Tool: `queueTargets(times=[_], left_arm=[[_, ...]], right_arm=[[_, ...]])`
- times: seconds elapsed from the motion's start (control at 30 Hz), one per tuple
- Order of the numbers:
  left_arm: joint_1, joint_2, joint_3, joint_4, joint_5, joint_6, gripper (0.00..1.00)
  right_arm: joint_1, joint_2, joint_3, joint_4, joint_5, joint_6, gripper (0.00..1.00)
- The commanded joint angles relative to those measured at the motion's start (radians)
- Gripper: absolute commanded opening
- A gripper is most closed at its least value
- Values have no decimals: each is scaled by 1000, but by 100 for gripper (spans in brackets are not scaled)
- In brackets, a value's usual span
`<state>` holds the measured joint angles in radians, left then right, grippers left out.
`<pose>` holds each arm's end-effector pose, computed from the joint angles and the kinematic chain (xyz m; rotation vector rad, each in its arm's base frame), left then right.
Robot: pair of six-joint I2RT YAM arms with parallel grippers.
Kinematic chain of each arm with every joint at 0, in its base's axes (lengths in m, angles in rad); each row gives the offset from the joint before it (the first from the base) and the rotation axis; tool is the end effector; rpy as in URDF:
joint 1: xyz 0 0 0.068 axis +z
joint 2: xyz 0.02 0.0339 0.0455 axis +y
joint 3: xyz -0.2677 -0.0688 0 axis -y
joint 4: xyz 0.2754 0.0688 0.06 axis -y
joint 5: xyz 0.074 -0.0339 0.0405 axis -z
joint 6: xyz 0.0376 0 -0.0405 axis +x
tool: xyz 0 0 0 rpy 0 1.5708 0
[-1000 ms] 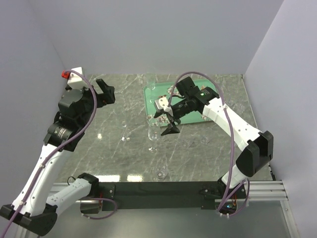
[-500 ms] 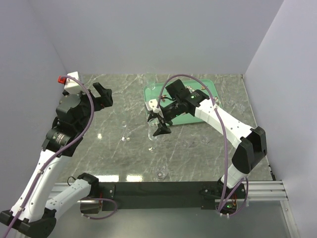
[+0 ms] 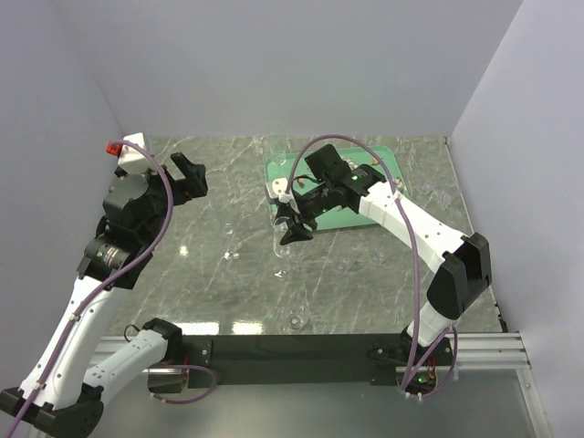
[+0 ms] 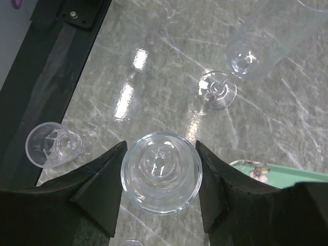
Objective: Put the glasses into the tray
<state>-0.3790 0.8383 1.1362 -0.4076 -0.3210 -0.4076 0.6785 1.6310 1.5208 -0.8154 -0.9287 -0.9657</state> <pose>0.1862 -0.0614 0.4387 -0.2657 1.6640 -0.3232 0.2726 0.2585 0.3329 -1.8673 1.2309 0.9879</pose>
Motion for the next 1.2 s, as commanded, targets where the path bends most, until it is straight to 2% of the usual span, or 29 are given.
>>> queueTargets(times=[0.0,0.23,0.57,0.8,0.97,1.17], left_arm=[[5,-16,-6,43,-3,7,99],[5,-16,-3,41,0,13,99],[5,-4,-4,52,16,16,99],[6,18,10,43,19,21,99],[6,28,17,38,17,16,99],[8,41,20,33,14,13,99]], right_arm=[[-6,-13,84,80,-7,118,34],[-54,-19,170,191,7,294,30],[-183,41,260,314,162,459,31],[-275,167,415,329,274,507,31],[-298,276,513,340,375,506,32],[-318,418,683,308,415,518,33]])
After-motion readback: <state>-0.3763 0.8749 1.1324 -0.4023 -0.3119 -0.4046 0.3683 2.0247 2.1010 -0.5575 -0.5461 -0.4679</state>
